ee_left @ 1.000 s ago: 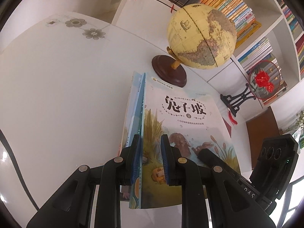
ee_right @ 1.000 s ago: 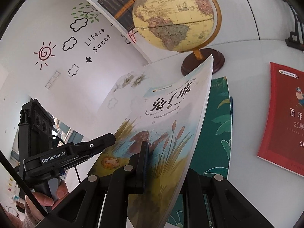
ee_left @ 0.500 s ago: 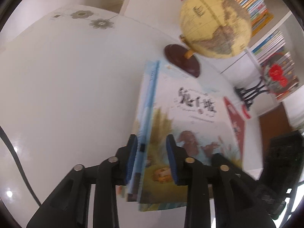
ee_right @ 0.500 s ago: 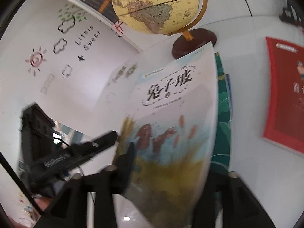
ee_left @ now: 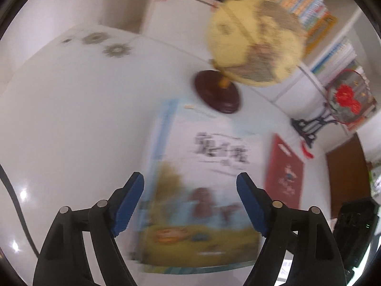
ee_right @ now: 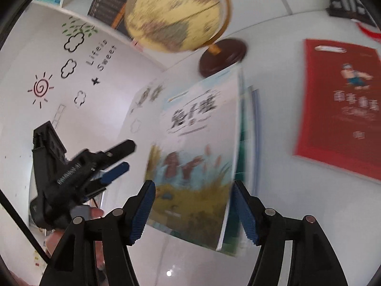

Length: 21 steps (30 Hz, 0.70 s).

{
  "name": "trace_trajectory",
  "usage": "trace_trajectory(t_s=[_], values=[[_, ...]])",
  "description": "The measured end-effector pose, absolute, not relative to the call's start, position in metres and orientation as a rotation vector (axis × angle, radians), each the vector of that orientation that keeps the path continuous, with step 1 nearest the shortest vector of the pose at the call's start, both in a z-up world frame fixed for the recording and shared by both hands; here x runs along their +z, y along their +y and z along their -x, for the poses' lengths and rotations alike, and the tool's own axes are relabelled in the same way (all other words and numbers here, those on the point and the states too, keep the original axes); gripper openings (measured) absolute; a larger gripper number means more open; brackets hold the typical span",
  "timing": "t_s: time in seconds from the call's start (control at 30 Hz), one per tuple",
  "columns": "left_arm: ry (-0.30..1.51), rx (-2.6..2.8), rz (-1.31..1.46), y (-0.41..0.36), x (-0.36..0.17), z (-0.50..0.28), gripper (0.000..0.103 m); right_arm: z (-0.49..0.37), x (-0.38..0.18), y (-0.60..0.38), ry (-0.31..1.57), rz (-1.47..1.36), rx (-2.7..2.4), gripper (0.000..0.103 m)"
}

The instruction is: Organize books

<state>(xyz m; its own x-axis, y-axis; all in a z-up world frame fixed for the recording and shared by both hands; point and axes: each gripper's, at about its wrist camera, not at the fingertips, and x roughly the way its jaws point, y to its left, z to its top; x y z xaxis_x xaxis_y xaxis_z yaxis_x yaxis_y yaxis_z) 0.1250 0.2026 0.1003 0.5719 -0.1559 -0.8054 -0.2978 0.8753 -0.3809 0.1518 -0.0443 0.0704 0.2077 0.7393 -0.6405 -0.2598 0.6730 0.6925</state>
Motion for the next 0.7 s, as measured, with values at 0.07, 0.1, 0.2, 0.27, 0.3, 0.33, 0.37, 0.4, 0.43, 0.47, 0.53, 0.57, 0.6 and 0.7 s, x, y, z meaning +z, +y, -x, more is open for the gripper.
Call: trace_trajectory(t_s=[0.07, 0.1, 0.2, 0.27, 0.3, 0.33, 0.37, 0.4, 0.43, 0.47, 0.53, 0.57, 0.6, 0.7], values=[[0.966, 0.031, 0.501, 0.182, 0.105, -0.134, 0.079, -0.156, 0.072, -0.071, 1.135, -0.519, 0.693, 0.065], [0.967, -0.001, 0.487, 0.168, 0.107, -0.14, 0.079, -0.158, 0.073, -0.085, 1.116, -0.531, 0.67, 0.065], [0.985, -0.073, 0.465, 0.129, 0.107, -0.154, 0.079, -0.164, 0.074, -0.13, 1.058, -0.574, 0.577, 0.065], [1.008, -0.102, 0.451, 0.107, 0.104, -0.163, 0.079, -0.168, 0.07, -0.163, 1.021, -0.616, 0.501, 0.067], [1.024, -0.115, 0.439, 0.093, 0.1, -0.169, 0.079, -0.169, 0.067, -0.176, 1.009, -0.639, 0.47, 0.069], [1.038, -0.124, 0.429, 0.083, 0.097, -0.173, 0.079, -0.171, 0.064, -0.192, 0.997, -0.67, 0.443, 0.071], [1.049, -0.133, 0.42, 0.073, 0.095, -0.176, 0.079, -0.173, 0.061, -0.207, 0.986, -0.701, 0.423, 0.072], [1.065, -0.138, 0.408, 0.062, 0.091, -0.181, 0.079, -0.175, 0.058, -0.217, 0.979, -0.719, 0.411, 0.072], [1.078, -0.14, 0.397, 0.054, 0.088, -0.184, 0.079, -0.176, 0.057, -0.227, 0.97, -0.734, 0.397, 0.074], [1.093, -0.139, 0.386, 0.045, 0.083, -0.188, 0.079, -0.177, 0.055, -0.235, 0.968, -0.739, 0.387, 0.074], [1.123, -0.134, 0.364, 0.031, 0.074, -0.196, 0.079, -0.185, 0.05, -0.246, 0.971, -0.748, 0.377, 0.074], [1.134, -0.132, 0.356, 0.023, 0.069, -0.201, 0.079, -0.187, 0.048, -0.249, 0.972, -0.753, 0.379, 0.074], [1.142, -0.13, 0.35, 0.02, 0.066, -0.202, 0.079, -0.191, 0.045, -0.253, 0.975, -0.759, 0.384, 0.074], [1.17, -0.12, 0.329, 0.009, 0.054, -0.211, 0.079, -0.198, 0.037, -0.256, 0.98, -0.759, 0.394, 0.074]])
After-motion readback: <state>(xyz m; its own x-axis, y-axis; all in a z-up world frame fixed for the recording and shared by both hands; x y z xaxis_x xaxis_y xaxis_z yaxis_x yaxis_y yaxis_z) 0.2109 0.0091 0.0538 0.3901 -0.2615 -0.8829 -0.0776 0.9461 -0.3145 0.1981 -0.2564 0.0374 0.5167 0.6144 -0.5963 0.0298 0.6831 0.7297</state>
